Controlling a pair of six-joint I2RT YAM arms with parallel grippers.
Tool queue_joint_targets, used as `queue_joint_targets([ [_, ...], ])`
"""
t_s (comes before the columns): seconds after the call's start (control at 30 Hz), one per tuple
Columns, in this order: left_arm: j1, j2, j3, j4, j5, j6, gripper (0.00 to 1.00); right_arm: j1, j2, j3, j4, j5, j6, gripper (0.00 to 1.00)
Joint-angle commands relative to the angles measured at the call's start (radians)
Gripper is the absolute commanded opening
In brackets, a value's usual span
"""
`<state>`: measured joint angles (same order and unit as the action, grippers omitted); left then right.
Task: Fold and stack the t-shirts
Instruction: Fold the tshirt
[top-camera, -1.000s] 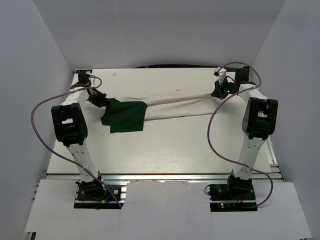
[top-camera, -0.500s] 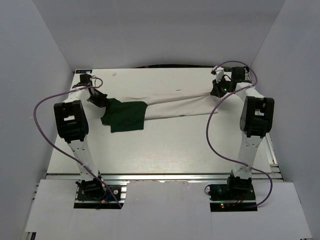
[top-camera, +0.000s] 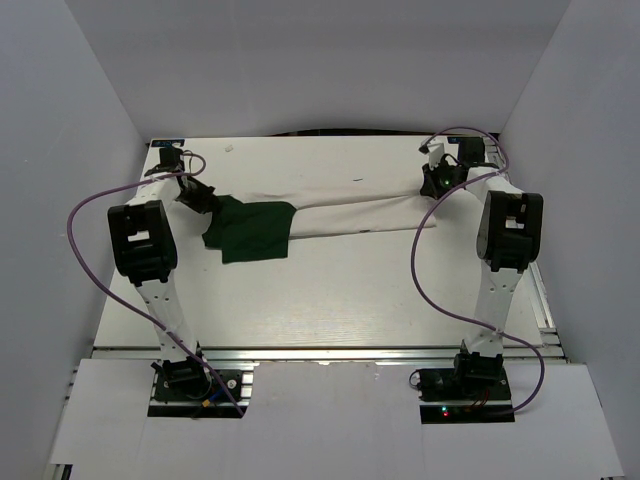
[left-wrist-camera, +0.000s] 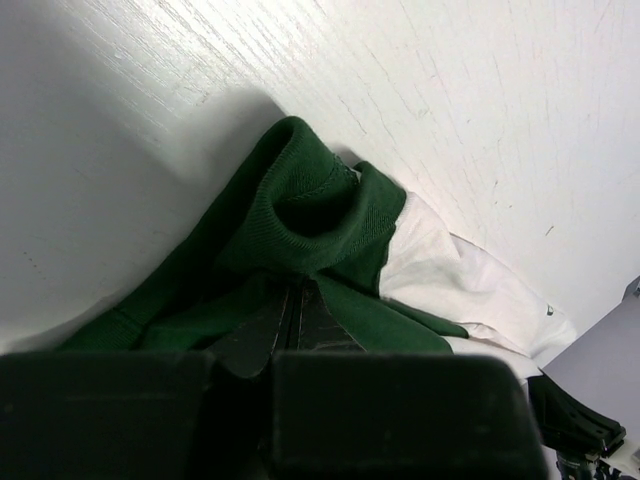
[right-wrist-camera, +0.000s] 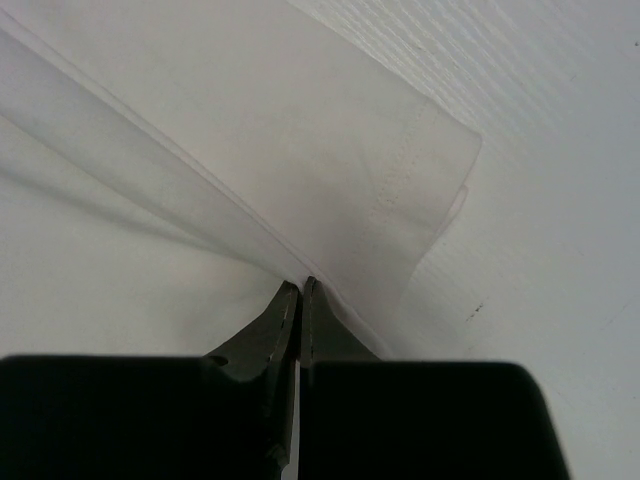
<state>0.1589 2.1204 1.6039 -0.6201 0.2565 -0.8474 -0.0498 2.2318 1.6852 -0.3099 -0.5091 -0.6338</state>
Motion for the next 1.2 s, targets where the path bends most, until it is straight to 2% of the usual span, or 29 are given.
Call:
queue_joint_targets([
  [0.0, 0.018, -0.047, 0.040, 0.023, -0.025, 0.004, 0.00, -0.012, 0.011, 0.044, 0.040, 0.067, 0.016, 0.00],
  [0.23, 0.019, -0.027, 0.033, 0.025, -0.020, -0.010, 0.00, -0.002, 0.026, 0.062, 0.057, 0.090, 0.032, 0.00],
  [0.67, 0.021, -0.019, 0.028, 0.025, -0.029, -0.004, 0.00, -0.004, -0.073, 0.002, 0.160, -0.017, 0.031, 0.00],
  [0.97, 0.024, -0.017, 0.025, 0.028, -0.040, -0.005, 0.00, 0.008, 0.060, 0.137, 0.104, 0.112, 0.069, 0.00],
  [1.17, 0.025, -0.005, 0.027, 0.026, -0.056, -0.015, 0.00, 0.031, 0.110, 0.172, 0.092, 0.211, 0.022, 0.00],
])
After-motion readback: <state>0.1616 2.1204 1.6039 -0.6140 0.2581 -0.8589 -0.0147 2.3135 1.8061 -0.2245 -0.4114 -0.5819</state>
